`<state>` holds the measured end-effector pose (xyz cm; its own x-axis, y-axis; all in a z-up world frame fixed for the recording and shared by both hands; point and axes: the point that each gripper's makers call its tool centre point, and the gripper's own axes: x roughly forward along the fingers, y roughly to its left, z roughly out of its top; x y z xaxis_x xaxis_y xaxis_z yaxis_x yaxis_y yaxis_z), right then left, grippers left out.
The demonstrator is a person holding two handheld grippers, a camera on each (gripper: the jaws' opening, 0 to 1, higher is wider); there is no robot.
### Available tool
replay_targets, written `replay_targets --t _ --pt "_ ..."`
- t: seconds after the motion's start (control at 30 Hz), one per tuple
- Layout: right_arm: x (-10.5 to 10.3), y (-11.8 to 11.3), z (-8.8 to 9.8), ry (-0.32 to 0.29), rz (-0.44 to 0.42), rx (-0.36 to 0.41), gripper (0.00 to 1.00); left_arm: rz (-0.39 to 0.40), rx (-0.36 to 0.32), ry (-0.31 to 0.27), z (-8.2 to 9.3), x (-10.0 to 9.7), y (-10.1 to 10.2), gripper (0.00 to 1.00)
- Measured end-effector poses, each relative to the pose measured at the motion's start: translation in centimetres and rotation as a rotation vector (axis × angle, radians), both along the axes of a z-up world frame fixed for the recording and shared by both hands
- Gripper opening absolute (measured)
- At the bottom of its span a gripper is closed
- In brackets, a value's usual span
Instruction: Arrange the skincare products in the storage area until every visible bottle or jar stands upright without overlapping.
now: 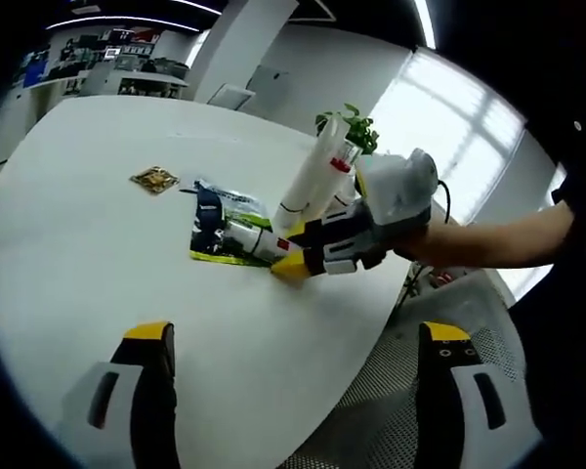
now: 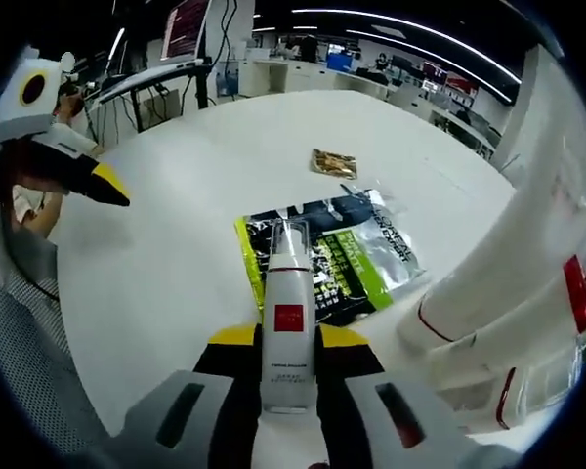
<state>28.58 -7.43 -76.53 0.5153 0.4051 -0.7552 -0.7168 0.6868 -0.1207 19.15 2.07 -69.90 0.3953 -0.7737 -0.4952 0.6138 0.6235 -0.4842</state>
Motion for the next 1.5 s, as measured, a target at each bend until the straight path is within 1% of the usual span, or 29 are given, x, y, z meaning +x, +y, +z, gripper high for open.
replay_targets --t 0.03,0.13,0.17,0.2,0.23,0.27,0.33,0.37,0.43,0.5,0.63,0.77,0.9,0.97,1.0,1.07,1.13,1.23,1.37,1.43,1.5 --pt "-0.2 0.0 0.1 0.002 0.003 0.002 0.20 0.008 -0.010 0.000 0.2 0.1 0.0 0.95" --pt "-1.0 0.4 0.5 0.011 -0.010 0.049 0.20 0.046 -0.057 0.000 1.2 0.5 -0.2 0.93" --pt "-1.8 0.5 0.8 0.010 -0.013 0.064 0.20 0.059 -0.072 0.002 1.5 0.7 -0.2 0.93" --pt "-2.1 0.5 0.9 0.007 -0.012 0.062 0.20 0.073 -0.091 0.003 1.8 0.9 -0.1 0.93" --pt "-2.2 0.5 0.7 0.004 -0.008 0.065 0.20 0.082 -0.103 0.005 2.0 1.0 0.0 0.93" --pt "-2.5 0.5 0.9 0.001 -0.010 0.076 0.20 0.093 -0.116 0.011 2.2 1.0 -0.1 0.92" --pt "-3.3 0.6 1.8 -0.003 -0.021 0.102 0.20 0.114 -0.144 0.018 2.7 1.1 -0.2 0.91" --pt "-3.1 0.5 1.6 -0.007 -0.027 0.113 0.20 0.122 -0.155 0.021 2.9 1.2 -0.2 0.90" --pt "-3.4 0.5 2.4 -0.023 -0.043 0.141 0.20 0.142 -0.186 0.032 3.2 1.4 0.1 0.89" --pt "-3.8 0.7 3.7 -0.042 -0.055 0.173 0.20 0.158 -0.215 0.038 3.7 1.5 -0.2 0.88" --pt "-4.4 1.1 6.0 -0.089 -0.061 0.216 0.20 0.168 -0.238 0.041 4.3 1.5 -0.8 0.85" --pt "-5.3 1.7 7.8 -0.122 -0.055 0.249 0.20 0.180 -0.290 0.048 5.2 1.5 -1.6 0.80" --pt "-6.1 2.1 9.1 -0.146 -0.047 0.271 0.20 0.182 -0.307 0.042 5.9 1.4 -2.5 0.74" --pt "-6.6 2.3 10.2 -0.169 -0.038 0.286 0.20 0.182 -0.312 0.042 6.1 1.4 -2.8 0.71" --pt "-6.9 2.5 10.7 -0.178 -0.030 0.297 0.20 0.185 -0.324 0.042 6.4 1.4 -3.0 0.70" --pt "-7.1 2.7 11.1 -0.194 -0.024 0.307 0.20 0.189 -0.339 0.045 6.7 1.3 -3.3 0.67" --pt "-7.8 2.9 12.0 -0.207 -0.012 0.317 0.20 0.199 -0.364 0.044 7.3 1.2 -3.6 0.63" --pt "-8.2 3.0 12.4 -0.217 -0.005 0.327 0.20 0.210 -0.396 0.047 8.0 1.2 -3.8 0.60" --pt "-8.9 3.2 13.3 -0.237 0.008 0.343 0.20 0.239 -0.450 0.048 9.2 1.2 -3.9 0.50" --pt "-9.3 3.2 14.0 -0.251 0.015 0.345 0.20 0.253 -0.474 0.051 9.7 1.2 -4.0 0.46" --pt "-9.5 3.4 14.3 -0.261 0.024 0.356 0.20 0.263 -0.495 0.054 10.1 1.0 -4.1 0.44"
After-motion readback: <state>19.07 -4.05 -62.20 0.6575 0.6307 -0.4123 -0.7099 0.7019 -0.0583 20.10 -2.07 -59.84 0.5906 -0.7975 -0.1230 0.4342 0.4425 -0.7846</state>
